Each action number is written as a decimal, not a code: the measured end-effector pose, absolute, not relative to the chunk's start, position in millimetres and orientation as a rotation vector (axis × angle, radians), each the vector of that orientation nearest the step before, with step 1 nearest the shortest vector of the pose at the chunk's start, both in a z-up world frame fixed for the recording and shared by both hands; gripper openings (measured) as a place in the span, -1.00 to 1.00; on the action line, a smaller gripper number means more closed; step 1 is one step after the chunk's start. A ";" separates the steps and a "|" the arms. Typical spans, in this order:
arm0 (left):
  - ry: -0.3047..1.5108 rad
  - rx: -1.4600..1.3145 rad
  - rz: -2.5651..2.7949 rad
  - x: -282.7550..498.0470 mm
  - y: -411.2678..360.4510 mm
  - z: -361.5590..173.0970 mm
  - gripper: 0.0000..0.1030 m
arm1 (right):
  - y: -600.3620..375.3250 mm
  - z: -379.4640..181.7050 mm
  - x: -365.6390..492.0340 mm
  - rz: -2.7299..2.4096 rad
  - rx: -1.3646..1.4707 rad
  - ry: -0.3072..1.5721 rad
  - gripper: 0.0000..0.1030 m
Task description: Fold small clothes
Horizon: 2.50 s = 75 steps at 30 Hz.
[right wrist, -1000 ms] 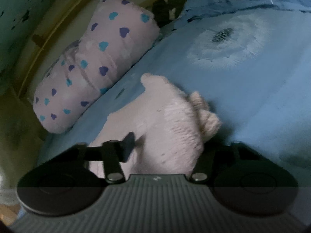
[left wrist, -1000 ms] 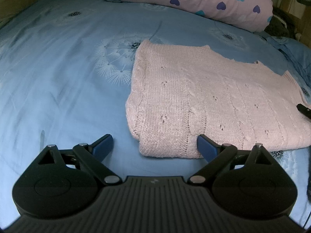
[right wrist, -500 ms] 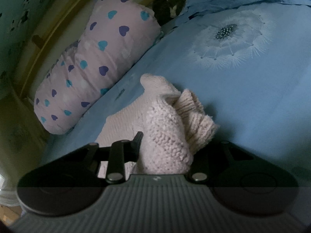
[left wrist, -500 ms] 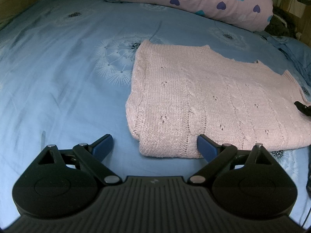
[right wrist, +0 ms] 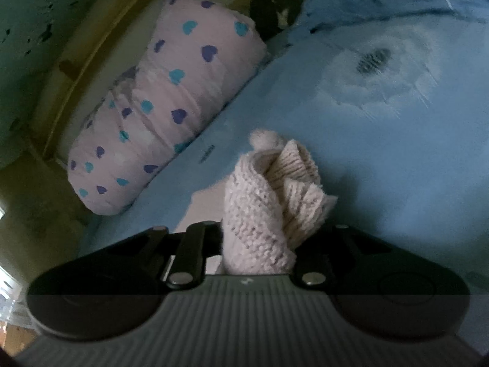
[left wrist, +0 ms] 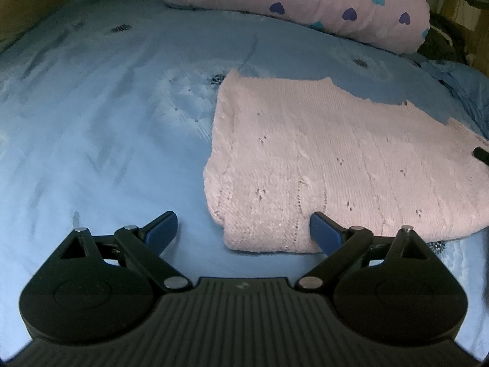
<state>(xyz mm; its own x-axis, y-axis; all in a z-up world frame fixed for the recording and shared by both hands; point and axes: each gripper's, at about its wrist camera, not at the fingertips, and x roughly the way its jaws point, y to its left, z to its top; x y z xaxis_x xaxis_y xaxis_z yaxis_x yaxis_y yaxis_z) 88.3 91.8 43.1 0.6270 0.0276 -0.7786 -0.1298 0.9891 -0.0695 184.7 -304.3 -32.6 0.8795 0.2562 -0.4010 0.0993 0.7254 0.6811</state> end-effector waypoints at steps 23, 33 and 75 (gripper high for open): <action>0.807 -0.211 0.174 76.1 130.6 75.0 0.86 | -163.0 66.3 192.2 0.293 0.448 0.420 -0.55; 0.797 -0.243 0.253 70.0 156.1 82.4 0.86 | -42.3 47.2 197.9 0.365 0.159 0.472 -0.55; 0.706 -0.344 0.025 150.1 89.6 67.1 0.82 | -170.7 -8.3 144.8 0.317 0.537 0.527 0.06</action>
<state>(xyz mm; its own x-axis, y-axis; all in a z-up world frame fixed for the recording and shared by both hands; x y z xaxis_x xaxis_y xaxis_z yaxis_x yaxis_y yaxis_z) 150.1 89.6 67.1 0.7630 -0.0924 -0.6398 -0.1382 0.9435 -0.3011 144.8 -170.7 -8.3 0.8214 0.4164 -0.3898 -0.1488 0.8162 0.5583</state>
